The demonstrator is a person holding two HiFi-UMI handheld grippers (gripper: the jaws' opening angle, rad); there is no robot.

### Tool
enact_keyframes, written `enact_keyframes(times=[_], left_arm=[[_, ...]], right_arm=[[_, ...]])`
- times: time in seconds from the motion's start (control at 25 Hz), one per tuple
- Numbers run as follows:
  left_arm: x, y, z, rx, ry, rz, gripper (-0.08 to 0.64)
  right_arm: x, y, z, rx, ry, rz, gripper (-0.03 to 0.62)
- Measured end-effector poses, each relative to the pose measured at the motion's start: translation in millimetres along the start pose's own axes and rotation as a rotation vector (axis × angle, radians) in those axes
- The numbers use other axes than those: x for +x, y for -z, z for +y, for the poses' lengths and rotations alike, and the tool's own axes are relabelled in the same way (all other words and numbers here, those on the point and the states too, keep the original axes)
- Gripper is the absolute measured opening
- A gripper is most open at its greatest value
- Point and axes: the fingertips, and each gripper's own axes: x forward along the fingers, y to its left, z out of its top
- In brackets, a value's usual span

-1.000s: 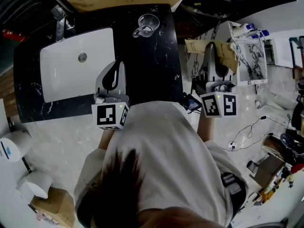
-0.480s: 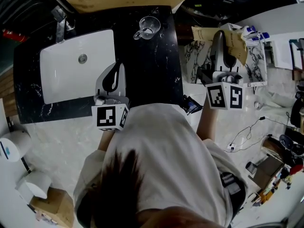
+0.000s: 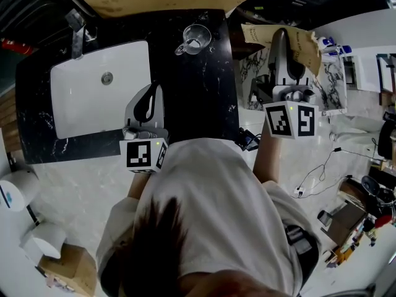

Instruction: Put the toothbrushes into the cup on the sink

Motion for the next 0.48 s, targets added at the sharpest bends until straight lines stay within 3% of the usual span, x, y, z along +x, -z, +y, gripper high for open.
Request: enact_keyframes(times=[0.48], left_arm=[[8.2,6.5,19.4,-0.029,-0.025,0.018,0.025]], right_arm=[[35.7,18.1,25.7,0.028,-0.067,0.024,0.049]])
